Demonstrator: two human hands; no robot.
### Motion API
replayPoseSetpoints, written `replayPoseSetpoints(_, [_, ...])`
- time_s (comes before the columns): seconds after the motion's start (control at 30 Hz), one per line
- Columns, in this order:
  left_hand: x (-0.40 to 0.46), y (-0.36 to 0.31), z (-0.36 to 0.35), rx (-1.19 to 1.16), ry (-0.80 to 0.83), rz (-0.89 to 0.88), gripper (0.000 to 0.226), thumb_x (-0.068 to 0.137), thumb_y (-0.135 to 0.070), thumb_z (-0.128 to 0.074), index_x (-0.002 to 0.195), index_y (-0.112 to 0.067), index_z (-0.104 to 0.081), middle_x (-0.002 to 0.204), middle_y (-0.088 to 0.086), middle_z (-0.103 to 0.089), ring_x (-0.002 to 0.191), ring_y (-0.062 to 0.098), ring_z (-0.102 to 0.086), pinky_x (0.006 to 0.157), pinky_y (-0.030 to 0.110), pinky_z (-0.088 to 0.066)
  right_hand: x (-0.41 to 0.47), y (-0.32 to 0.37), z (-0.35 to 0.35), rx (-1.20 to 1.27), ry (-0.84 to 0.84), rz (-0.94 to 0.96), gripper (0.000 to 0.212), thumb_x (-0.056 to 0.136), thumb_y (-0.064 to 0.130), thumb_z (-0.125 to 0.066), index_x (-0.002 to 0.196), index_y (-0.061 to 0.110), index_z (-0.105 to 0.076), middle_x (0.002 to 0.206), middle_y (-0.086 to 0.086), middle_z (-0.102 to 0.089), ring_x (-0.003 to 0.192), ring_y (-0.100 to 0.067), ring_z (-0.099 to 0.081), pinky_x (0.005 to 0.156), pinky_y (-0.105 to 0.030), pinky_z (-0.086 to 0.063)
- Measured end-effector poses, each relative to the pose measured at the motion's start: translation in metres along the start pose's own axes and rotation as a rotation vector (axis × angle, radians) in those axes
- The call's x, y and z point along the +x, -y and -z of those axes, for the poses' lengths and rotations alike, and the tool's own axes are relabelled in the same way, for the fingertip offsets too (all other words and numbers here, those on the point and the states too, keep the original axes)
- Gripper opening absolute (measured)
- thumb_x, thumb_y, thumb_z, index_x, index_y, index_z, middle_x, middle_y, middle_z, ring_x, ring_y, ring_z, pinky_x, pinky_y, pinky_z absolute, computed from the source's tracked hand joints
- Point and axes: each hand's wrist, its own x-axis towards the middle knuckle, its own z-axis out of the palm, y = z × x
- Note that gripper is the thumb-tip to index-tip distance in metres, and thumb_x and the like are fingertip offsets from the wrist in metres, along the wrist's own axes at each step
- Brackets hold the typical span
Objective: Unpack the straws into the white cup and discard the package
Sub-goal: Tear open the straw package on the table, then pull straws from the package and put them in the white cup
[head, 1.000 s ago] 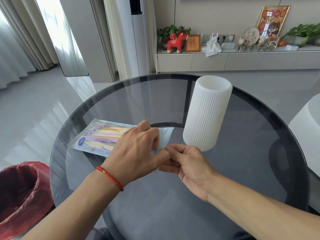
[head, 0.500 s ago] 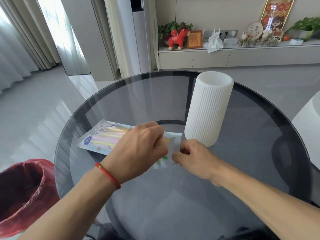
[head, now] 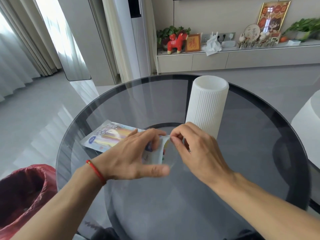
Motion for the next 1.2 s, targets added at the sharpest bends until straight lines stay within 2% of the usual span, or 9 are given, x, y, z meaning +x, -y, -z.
replayPoseSetpoints(0.1, [-0.002,0.012,0.003,0.148,0.085,0.029,0.110,0.051,-0.091,-0.066,0.137,-0.033,-0.028,0.134,-0.011,-0.054,0.117,0.013,-0.056,0.105,0.038,-0.043,-0.001,-0.002,0.001,0.039,-0.043,0.009,0.009,0.100,0.007,-0.068,0.092,0.006,-0.069,0.086,-0.003,-0.065,0.064,-0.024,-0.059,0.054,-0.046,-0.052])
replayPoseSetpoints(0.17, [0.002,0.017,-0.003,0.315,0.004,0.039,0.120,0.055,-0.080,-0.074,0.150,-0.041,-0.012,0.137,-0.012,-0.056,0.123,0.012,-0.052,0.106,0.035,-0.040,-0.001,-0.002,0.001,0.096,-0.074,-0.020,0.008,0.100,0.006,-0.068,0.092,0.007,-0.068,0.085,0.000,-0.065,0.061,-0.018,-0.056,0.056,-0.039,-0.051])
replayPoseSetpoints(0.27, [0.009,0.024,-0.008,0.311,-0.254,0.027,0.096,0.063,-0.057,-0.083,0.143,-0.038,-0.033,0.112,-0.012,-0.069,0.105,0.011,-0.057,0.089,0.025,-0.035,-0.002,-0.004,0.001,0.282,-0.120,-0.159,0.008,0.097,0.008,-0.073,0.092,0.013,-0.069,0.081,0.009,-0.069,0.050,-0.014,-0.055,0.054,-0.019,-0.046])
replayPoseSetpoints(0.37, [0.007,0.032,-0.004,0.244,-0.300,0.063,0.081,0.063,-0.050,-0.085,0.132,-0.037,-0.043,0.101,-0.014,-0.070,0.094,0.014,-0.063,0.078,0.021,-0.036,-0.006,-0.007,0.004,0.497,0.045,-0.288,0.003,0.096,0.021,-0.076,0.097,0.023,-0.074,0.070,0.013,-0.075,0.038,-0.009,-0.059,0.047,-0.015,-0.044])
replayPoseSetpoints(0.47, [0.006,0.033,-0.007,0.243,-0.271,0.036,0.081,0.062,-0.054,-0.083,0.130,-0.037,-0.042,0.099,-0.016,-0.069,0.090,0.012,-0.061,0.074,0.018,-0.038,-0.006,-0.008,0.001,0.593,0.356,-0.328,0.026,0.097,0.041,-0.073,0.123,0.038,-0.073,0.117,0.023,-0.078,0.040,-0.016,-0.066,0.040,-0.025,-0.048])
replayPoseSetpoints(0.53, [0.009,0.032,-0.012,0.257,-0.230,0.017,0.082,0.062,-0.058,-0.081,0.131,-0.037,-0.041,0.099,-0.016,-0.069,0.087,0.011,-0.063,0.080,0.025,-0.043,-0.006,-0.007,-0.008,0.586,0.414,-0.340,0.024,0.099,0.039,-0.071,0.123,0.038,-0.074,0.128,0.025,-0.074,0.036,-0.019,-0.064,0.037,-0.024,-0.044])
replayPoseSetpoints(0.73, [0.007,0.045,-0.008,0.257,-0.230,0.092,0.072,0.063,-0.055,-0.083,0.124,-0.042,-0.046,0.101,-0.021,-0.065,0.088,0.006,-0.063,0.083,0.031,-0.047,0.003,-0.015,-0.006,0.666,0.166,-0.409,0.020,0.093,0.014,-0.081,0.097,0.032,-0.087,0.078,0.011,-0.084,0.031,-0.014,-0.056,0.036,-0.018,-0.040])
replayPoseSetpoints(1.0, [0.003,0.050,-0.002,0.270,-0.215,0.121,0.061,0.067,-0.055,-0.082,0.119,-0.042,-0.053,0.101,-0.021,-0.067,0.088,0.005,-0.065,0.086,0.036,-0.052,0.001,-0.019,0.007,0.722,0.127,-0.418,0.019,0.091,0.023,-0.084,0.108,0.025,-0.077,0.095,-0.001,-0.076,0.064,-0.023,-0.075,0.050,-0.032,-0.059])
replayPoseSetpoints(1.2, [0.000,0.053,-0.001,0.289,-0.219,0.152,0.058,0.068,-0.055,-0.081,0.117,-0.043,-0.053,0.102,-0.019,-0.068,0.089,0.007,-0.066,0.085,0.038,-0.053,0.001,-0.021,0.015,0.644,-0.040,-0.386,0.010,0.089,0.023,-0.082,0.098,0.020,-0.084,0.064,0.001,-0.076,0.048,-0.013,-0.069,0.051,-0.020,-0.055])
